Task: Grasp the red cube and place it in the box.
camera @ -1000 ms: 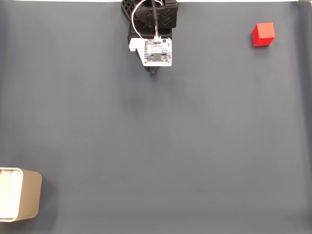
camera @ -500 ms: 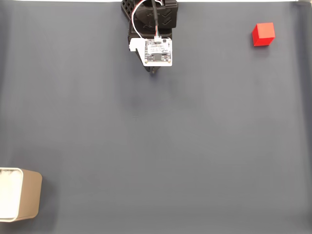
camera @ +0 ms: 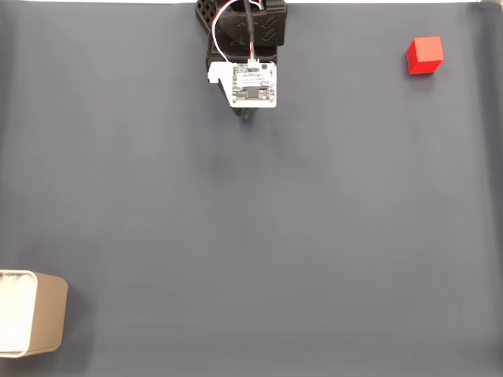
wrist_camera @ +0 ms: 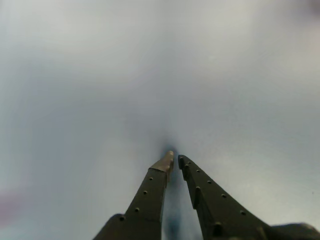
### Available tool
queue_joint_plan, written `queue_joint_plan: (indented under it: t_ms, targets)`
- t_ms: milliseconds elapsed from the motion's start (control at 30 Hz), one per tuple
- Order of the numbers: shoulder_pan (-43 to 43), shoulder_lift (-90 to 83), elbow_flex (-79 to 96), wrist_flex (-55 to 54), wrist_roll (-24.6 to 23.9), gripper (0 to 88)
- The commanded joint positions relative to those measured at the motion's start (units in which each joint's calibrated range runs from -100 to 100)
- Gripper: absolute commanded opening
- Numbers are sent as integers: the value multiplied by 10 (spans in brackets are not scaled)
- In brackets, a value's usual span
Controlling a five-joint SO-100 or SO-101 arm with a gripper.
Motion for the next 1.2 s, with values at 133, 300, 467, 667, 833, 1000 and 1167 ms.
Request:
queue_joint_plan:
  t_ms: [133, 300, 467, 667, 833, 1000, 1167]
  targets:
    - [-2, -5, 5, -93, 7, 0]
    - [-1, -2, 5, -147, 6, 0]
    - [1, 8, 0, -203, 3, 0]
    - [2, 57, -43, -261, 3, 0]
    - [1, 130, -115, -289, 0, 2]
    - [0, 196, -193, -302, -5, 2]
    - [0, 260, -276, -305, -7, 2]
